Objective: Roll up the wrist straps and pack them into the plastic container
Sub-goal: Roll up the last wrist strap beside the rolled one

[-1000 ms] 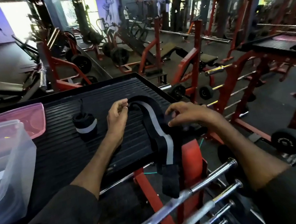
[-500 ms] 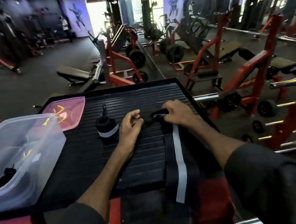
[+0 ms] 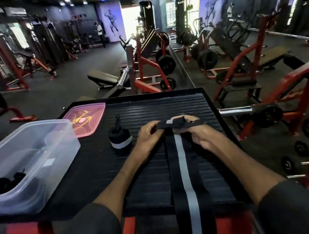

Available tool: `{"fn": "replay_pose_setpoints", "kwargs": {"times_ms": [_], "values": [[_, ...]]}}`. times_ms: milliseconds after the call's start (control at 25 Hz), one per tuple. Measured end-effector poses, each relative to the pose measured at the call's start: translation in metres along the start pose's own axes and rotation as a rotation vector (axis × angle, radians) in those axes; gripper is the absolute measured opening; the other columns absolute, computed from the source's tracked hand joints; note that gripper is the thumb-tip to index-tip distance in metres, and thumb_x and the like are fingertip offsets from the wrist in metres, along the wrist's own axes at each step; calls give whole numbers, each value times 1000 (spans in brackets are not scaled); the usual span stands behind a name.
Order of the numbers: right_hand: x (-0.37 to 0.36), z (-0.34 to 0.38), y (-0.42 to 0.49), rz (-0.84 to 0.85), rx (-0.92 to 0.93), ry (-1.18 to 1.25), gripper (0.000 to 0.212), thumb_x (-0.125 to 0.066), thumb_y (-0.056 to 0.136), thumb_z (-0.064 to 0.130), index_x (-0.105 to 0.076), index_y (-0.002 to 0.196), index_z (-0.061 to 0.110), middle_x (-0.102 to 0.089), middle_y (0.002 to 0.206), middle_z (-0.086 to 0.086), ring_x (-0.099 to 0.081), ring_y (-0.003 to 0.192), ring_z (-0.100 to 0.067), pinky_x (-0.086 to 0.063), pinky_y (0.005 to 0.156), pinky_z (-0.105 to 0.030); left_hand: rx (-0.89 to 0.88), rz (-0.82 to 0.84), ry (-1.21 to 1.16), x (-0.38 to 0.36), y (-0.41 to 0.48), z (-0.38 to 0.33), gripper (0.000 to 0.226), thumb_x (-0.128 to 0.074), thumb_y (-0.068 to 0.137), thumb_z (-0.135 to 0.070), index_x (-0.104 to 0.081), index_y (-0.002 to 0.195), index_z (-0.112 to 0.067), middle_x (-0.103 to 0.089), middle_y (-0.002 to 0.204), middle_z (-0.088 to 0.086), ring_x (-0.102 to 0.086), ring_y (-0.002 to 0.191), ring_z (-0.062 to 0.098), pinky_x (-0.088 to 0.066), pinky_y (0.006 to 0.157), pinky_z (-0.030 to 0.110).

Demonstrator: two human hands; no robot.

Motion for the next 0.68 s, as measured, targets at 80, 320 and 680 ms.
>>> {"fn": "replay_pose_setpoints", "kwargs": {"times_ms": [80, 320, 680], "values": [[12, 11, -2, -2, -52, -78, 43, -62, 90, -7, -65, 121, 24, -73, 113, 3, -70, 93, -11, -44, 84, -36, -9, -46, 55, 7, 5, 8, 32, -65, 82, -32, -73, 98, -6, -73, 97, 19, -66, 86, 20, -51, 78, 40], [10, 47, -1, 55, 18, -105, 48, -78, 80, 17, -66, 125, 28, -64, 136, 0, -57, 123, -12, -37, 104, -36, 75, -11, 9, -3, 14, 19, 30, -67, 76, -45, -71, 78, -15, -64, 69, -5, -54, 63, 7, -41, 61, 28], [5, 34, 15, 33, 225, -439, 36, -72, 83, -7, -72, 113, 12, -73, 117, -5, -67, 117, -19, -54, 99, -31, 118, 41, -211, 2, 8, 21, 24, -64, 95, -13, -60, 71, -11, -58, 67, -2, -52, 64, 9, -40, 60, 20]]}}
Point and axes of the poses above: each hand's wrist, its own y-axis towards the middle knuckle, its own x-axis out of the back of the hand, z = x × y, the point moved 8 cm from there along y, towards the middle knuckle
